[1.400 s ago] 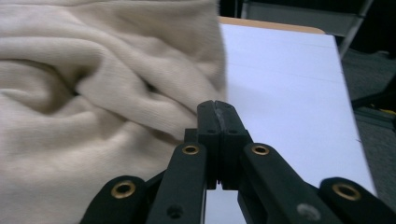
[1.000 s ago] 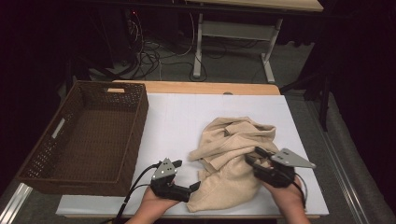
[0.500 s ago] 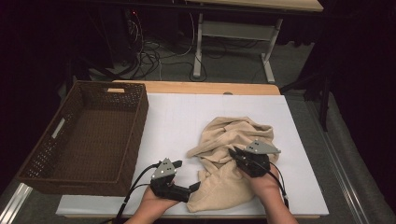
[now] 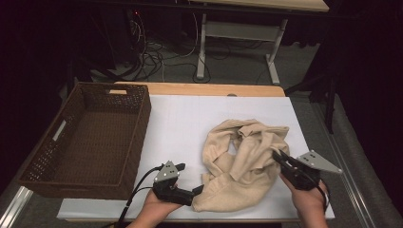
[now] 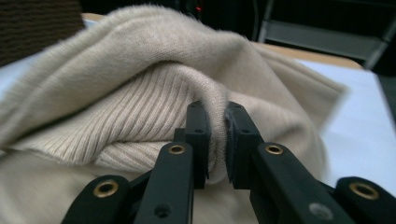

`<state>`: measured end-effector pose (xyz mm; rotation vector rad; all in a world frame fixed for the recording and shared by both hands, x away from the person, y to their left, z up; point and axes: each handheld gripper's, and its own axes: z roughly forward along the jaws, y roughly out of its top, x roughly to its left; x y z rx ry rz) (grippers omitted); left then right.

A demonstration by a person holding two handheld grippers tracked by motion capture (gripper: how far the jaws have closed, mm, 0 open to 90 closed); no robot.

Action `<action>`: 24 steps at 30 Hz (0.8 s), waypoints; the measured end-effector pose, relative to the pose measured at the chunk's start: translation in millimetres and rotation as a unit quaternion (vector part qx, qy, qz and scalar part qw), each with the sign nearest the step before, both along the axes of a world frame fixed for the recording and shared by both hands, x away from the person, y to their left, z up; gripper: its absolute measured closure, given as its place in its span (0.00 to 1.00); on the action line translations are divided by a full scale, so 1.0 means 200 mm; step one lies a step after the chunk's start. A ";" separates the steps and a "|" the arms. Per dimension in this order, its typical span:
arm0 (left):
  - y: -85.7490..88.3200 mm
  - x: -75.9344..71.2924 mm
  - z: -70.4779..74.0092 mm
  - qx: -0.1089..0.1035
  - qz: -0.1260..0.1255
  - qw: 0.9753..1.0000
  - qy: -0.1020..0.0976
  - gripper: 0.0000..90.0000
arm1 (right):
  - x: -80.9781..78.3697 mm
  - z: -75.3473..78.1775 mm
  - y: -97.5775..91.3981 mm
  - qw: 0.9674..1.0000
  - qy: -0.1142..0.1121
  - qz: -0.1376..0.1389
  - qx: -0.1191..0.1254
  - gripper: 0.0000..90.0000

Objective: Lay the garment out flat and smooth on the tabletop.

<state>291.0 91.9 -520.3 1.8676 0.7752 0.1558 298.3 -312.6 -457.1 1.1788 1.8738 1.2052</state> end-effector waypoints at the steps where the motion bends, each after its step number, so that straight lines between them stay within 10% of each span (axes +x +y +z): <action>1: 0.00 0.00 0.00 0.000 0.000 1.000 0.000 0.00 | -0.02 -0.01 -0.05 1.000 0.003 -0.010 0.003 0.91; 12: -0.01 0.01 0.00 0.004 0.001 1.000 0.008 0.00 | -0.08 -0.16 -0.42 0.992 0.049 -0.115 -0.002 0.90; 18: -0.04 0.03 0.03 0.007 0.001 1.000 0.014 0.22 | -0.12 -0.13 -0.41 0.994 0.033 -0.099 0.027 0.74; 24: -0.18 0.02 0.10 -0.001 -0.070 0.997 0.023 0.38 | -0.17 0.01 -0.32 0.995 -0.019 -0.077 0.053 0.70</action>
